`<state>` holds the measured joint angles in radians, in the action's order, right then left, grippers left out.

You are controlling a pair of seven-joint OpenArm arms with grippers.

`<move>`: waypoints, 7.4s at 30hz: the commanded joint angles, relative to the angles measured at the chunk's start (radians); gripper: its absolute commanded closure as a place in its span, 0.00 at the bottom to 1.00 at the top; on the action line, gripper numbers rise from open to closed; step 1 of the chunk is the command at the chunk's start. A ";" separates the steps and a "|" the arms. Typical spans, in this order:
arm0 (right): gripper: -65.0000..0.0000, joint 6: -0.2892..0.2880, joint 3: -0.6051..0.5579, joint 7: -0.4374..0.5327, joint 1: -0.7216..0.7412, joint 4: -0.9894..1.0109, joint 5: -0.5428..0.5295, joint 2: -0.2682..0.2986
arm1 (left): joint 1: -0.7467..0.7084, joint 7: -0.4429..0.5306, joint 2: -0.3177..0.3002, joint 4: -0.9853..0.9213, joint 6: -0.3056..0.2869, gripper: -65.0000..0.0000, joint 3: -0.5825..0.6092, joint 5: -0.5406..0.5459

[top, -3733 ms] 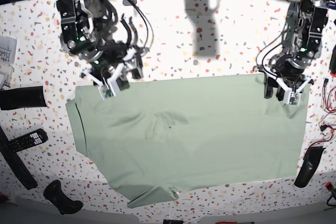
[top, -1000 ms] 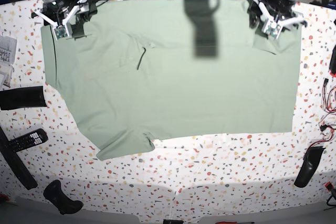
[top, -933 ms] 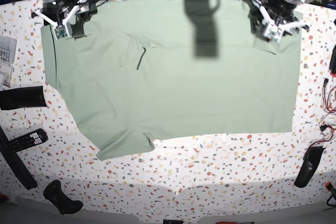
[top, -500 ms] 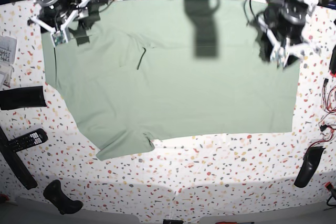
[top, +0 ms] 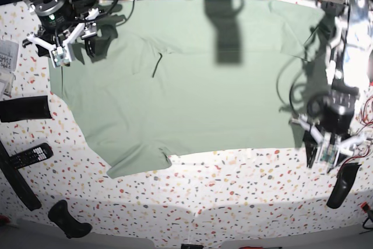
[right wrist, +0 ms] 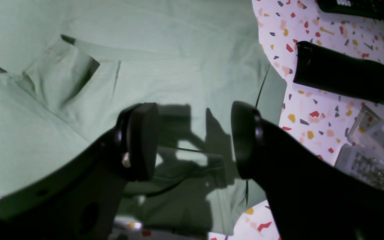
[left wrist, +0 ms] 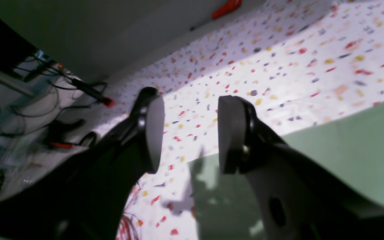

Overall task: Fold the T-shirt properly
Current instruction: 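Release the shirt and move the left gripper to the shirt's side edge, then move the right gripper to the shirt's hem corner and grasp it, then hold the hem corners with both grippers and tug them outward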

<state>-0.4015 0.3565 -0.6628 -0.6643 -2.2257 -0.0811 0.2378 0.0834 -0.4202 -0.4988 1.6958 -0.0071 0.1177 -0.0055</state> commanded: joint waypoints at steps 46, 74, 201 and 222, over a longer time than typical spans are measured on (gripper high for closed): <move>0.50 0.002 0.006 0.001 0.003 -0.020 -0.010 0.006 | 0.534 0.293 -0.011 -1.360 -0.585 0.71 -0.007 0.437; 0.50 0.039 0.006 -0.018 0.486 -0.006 -0.211 0.006 | 0.535 0.452 -0.014 -1.360 -0.679 1.00 -0.007 0.531; 1.00 -0.272 -0.255 0.056 1.278 1.447 -0.012 0.045 | 0.534 0.362 -0.020 -1.355 -0.691 1.00 -0.007 0.530; 1.00 -0.273 -0.255 0.036 1.273 1.429 -0.061 0.042 | 0.554 0.314 -0.022 -1.356 -0.529 0.64 -0.007 0.528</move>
<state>-0.6624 0.0998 -0.6483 0.5735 -0.7773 -0.1280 0.2737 0.6071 -0.1284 -0.5072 0.3252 -0.5274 0.1139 0.5156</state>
